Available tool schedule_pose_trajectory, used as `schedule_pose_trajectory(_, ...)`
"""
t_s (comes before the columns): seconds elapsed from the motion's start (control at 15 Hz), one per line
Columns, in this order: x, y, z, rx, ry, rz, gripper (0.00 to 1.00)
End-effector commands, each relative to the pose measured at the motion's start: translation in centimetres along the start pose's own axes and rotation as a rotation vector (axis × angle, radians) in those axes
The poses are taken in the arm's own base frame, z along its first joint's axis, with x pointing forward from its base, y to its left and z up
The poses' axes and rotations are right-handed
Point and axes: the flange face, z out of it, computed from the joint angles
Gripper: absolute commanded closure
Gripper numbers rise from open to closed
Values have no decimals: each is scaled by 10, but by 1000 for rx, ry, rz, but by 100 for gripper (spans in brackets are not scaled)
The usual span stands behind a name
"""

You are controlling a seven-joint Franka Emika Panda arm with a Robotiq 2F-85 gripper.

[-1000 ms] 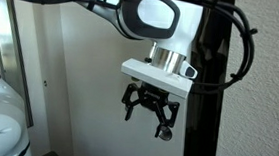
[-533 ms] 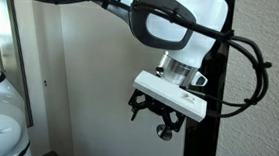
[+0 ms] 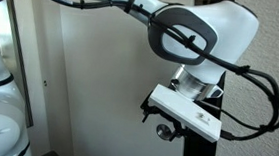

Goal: Slide the wardrobe door open

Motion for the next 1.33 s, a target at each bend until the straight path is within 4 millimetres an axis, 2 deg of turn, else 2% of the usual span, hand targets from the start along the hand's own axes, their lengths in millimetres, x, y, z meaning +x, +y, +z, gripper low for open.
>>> schedule_pose_trajectory(0.0,2,3,0,0,-6,4,0)
schedule_pose_trajectory(0.33,4,11,16,43,20,-8,0)
schedule_pose_trajectory(0.87,-15,46,24,91,149,-71,0)
schedule_pose_trajectory(1.27,-5,67,32,133,256,-143,0)
